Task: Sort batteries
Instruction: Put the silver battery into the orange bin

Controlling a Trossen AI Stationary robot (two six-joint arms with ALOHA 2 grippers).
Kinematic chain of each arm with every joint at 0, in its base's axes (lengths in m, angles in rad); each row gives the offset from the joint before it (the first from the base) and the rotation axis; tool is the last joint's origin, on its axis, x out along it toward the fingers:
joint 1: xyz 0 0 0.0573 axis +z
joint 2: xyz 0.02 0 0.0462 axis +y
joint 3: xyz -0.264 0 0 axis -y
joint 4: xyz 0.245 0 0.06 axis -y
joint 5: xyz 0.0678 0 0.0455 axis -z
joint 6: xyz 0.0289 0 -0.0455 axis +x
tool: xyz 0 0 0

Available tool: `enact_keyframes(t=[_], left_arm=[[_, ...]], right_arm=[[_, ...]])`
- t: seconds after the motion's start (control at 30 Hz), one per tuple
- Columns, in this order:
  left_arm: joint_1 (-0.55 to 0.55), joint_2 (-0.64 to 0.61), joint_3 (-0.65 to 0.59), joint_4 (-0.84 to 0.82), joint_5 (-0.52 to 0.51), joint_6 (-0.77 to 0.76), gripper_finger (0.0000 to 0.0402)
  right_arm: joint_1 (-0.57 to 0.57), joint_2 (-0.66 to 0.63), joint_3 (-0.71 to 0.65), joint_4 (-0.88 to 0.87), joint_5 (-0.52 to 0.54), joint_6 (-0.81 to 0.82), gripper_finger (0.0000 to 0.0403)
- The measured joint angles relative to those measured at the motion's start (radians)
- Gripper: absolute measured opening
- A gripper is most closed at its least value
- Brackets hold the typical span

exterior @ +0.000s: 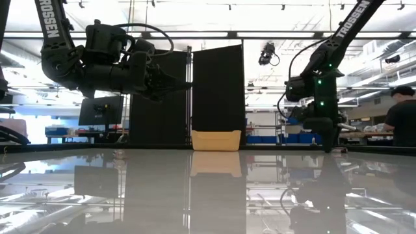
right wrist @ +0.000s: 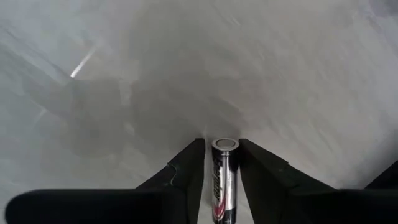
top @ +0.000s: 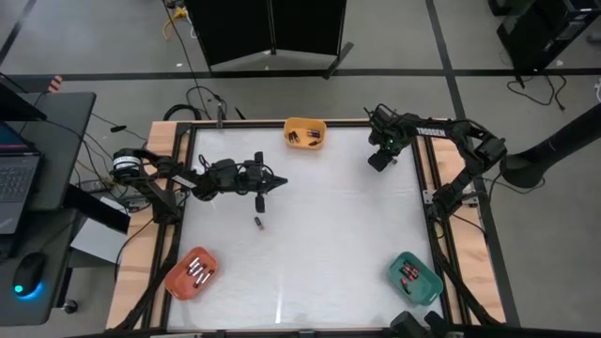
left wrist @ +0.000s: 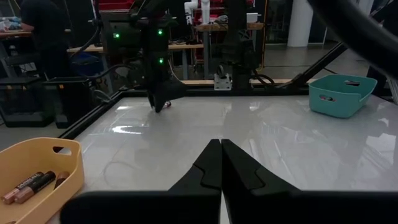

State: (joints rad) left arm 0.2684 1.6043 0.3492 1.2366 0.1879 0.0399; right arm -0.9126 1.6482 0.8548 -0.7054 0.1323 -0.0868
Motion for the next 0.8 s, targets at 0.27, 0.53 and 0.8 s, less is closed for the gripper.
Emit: enact_keyframes(t=[0.27,0.53,0.8], left_arm=[[0.000,0.000,0.000,0.000,0.000,0.000,0.0005],[0.000,0.000,0.000,0.005,0.000,-0.034,0.0005],[0.000,0.000,0.044,-0.002,0.000,-0.179,0.0005]], right_arm=[[0.008,-0.002,-0.001,-0.001,0.023,-0.015,0.0057],[0.054,-0.076,-0.008,0.018,0.011,-0.026,0.0057],[0.203,-0.275,-0.017,0.240,-0.117,0.021,0.0057]])
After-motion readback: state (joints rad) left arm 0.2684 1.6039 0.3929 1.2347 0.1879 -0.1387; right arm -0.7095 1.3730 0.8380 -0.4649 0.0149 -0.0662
